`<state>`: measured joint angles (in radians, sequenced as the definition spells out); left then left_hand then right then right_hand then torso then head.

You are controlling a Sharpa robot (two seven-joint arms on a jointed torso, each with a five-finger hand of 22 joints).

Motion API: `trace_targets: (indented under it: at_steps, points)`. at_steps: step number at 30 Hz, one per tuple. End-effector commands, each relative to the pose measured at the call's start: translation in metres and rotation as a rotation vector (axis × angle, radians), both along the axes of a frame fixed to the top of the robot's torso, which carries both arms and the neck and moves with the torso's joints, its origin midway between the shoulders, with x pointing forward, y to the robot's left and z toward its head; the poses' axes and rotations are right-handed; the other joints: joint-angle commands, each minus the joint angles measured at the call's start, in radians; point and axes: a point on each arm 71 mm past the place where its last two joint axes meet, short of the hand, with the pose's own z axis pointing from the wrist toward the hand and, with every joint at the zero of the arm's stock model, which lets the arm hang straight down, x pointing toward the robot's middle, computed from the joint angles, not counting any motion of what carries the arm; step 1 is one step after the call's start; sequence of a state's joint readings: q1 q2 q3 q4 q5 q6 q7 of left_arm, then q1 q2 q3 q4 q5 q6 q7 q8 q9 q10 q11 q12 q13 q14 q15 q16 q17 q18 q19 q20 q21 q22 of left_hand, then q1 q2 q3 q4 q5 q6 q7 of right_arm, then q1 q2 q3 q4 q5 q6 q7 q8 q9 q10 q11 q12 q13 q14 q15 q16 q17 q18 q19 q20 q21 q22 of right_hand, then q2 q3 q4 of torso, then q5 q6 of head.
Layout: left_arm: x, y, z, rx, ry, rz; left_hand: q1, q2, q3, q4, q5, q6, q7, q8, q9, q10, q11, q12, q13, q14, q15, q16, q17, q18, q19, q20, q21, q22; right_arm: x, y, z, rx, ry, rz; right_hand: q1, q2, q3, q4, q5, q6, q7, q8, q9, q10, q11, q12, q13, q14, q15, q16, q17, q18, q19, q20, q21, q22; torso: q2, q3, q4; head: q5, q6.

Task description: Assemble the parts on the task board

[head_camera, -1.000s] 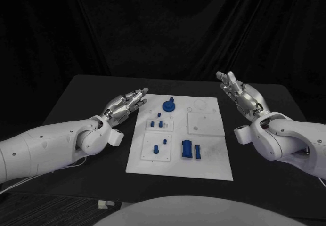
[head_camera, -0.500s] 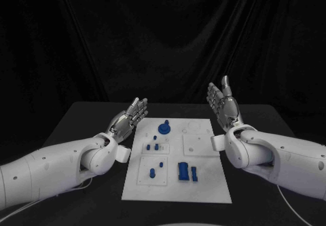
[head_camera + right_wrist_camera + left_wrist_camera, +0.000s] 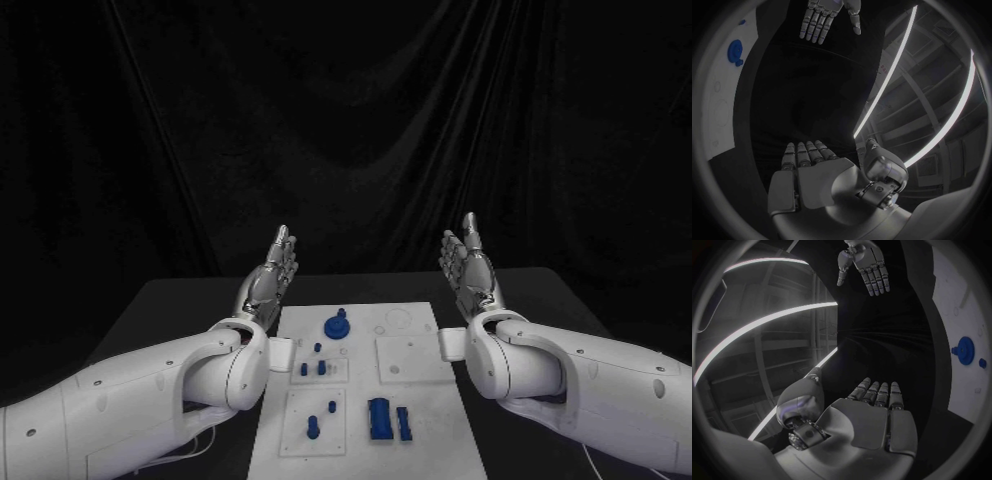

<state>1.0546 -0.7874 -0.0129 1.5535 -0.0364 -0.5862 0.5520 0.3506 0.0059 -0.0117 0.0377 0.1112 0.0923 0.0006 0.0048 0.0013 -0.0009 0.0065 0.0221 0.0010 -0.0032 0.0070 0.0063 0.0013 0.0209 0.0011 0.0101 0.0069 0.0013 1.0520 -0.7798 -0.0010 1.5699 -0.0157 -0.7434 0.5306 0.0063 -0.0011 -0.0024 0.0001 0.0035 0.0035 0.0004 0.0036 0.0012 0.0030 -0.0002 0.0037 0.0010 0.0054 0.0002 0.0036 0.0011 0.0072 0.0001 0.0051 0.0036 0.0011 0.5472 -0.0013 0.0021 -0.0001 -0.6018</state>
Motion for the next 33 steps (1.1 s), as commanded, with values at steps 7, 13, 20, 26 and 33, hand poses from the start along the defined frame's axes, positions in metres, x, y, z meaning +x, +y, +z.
trace_targets:
  at_steps: [7, 13, 20, 26, 33]
  points:
    - [-0.0008, 0.0037, -0.0002, 0.051, 0.050, 0.156, -0.165, -0.006, 0.012, -0.038, -0.111, -0.092, -0.001, -0.005, -0.001, 0.001, -0.007, -0.022, -0.001, 0.003, -0.007, -0.006, -0.001, -0.021, -0.001, -0.010, -0.007, -0.001, -0.0002, -0.0021, -0.0021, -0.003, 0.023, -0.029, -0.006, 0.001, 0.002, 0.000, -0.004, -0.003, 0.000, -0.004, -0.001, -0.003, 0.000, -0.004, -0.001, -0.005, 0.000, -0.004, -0.001, -0.007, 0.000, -0.005, -0.004, -0.001, -0.003, 0.0013, -0.0021, 0.000, 0.002]
    - [-0.0008, 0.0037, -0.0002, 0.051, 0.050, 0.156, -0.206, -0.006, 0.012, -0.038, -0.111, -0.092, -0.001, -0.005, -0.001, 0.001, -0.007, -0.022, -0.001, 0.003, -0.007, -0.006, -0.001, -0.021, -0.001, -0.010, -0.007, -0.001, -0.0002, -0.0021, -0.0021, -0.003, 0.023, -0.029, -0.006, 0.001, 0.002, 0.000, -0.004, -0.003, 0.000, -0.004, -0.001, -0.003, 0.000, -0.004, -0.001, -0.005, 0.000, -0.004, -0.001, -0.007, 0.000, -0.005, -0.004, -0.001, -0.003, 0.0013, -0.0021, 0.000, 0.002]
    - [-0.0008, 0.0037, -0.0002, 0.051, 0.050, 0.156, -0.253, -0.006, 0.012, -0.038, -0.111, -0.092, -0.001, -0.005, -0.001, 0.001, -0.007, -0.022, -0.001, 0.003, -0.007, -0.006, -0.001, -0.021, -0.001, -0.010, -0.007, -0.001, -0.0002, -0.0021, -0.0021, -0.003, 0.023, -0.029, -0.006, 0.001, 0.002, 0.000, -0.004, -0.003, 0.000, -0.004, -0.001, -0.003, 0.000, -0.004, -0.001, -0.005, 0.000, -0.004, -0.001, -0.007, 0.000, -0.005, -0.004, -0.001, -0.003, 0.0013, -0.0021, 0.000, 0.002]
    - [-0.0008, 0.0037, -0.0002, 0.051, 0.050, 0.156, -0.351, -0.006, 0.012, -0.038, -0.111, -0.092, -0.001, -0.005, -0.001, 0.001, -0.007, -0.022, -0.001, 0.003, -0.007, -0.006, -0.001, -0.021, -0.001, -0.010, -0.007, -0.001, -0.0002, -0.0021, -0.0021, -0.003, 0.023, -0.029, -0.006, 0.001, 0.002, 0.000, -0.004, -0.003, 0.000, -0.004, -0.001, -0.003, 0.000, -0.004, -0.001, -0.005, 0.000, -0.004, -0.001, -0.007, 0.000, -0.005, -0.004, -0.001, -0.003, 0.0013, -0.0021, 0.000, 0.002]
    - [-0.0008, 0.0037, -0.0002, 0.051, 0.050, 0.156, -0.351, -0.006, 0.012, -0.038, -0.111, -0.092, -0.001, -0.005, -0.001, 0.001, -0.007, -0.022, -0.001, 0.003, -0.007, -0.006, -0.001, -0.021, -0.001, -0.010, -0.007, -0.001, -0.0002, -0.0021, -0.0021, -0.003, 0.023, -0.029, -0.006, 0.001, 0.002, 0.000, -0.004, -0.003, 0.000, -0.004, -0.001, -0.003, 0.000, -0.004, -0.001, -0.005, 0.000, -0.004, -0.001, -0.007, 0.000, -0.005, -0.004, -0.001, -0.003, 0.0013, -0.0021, 0.000, 0.002]
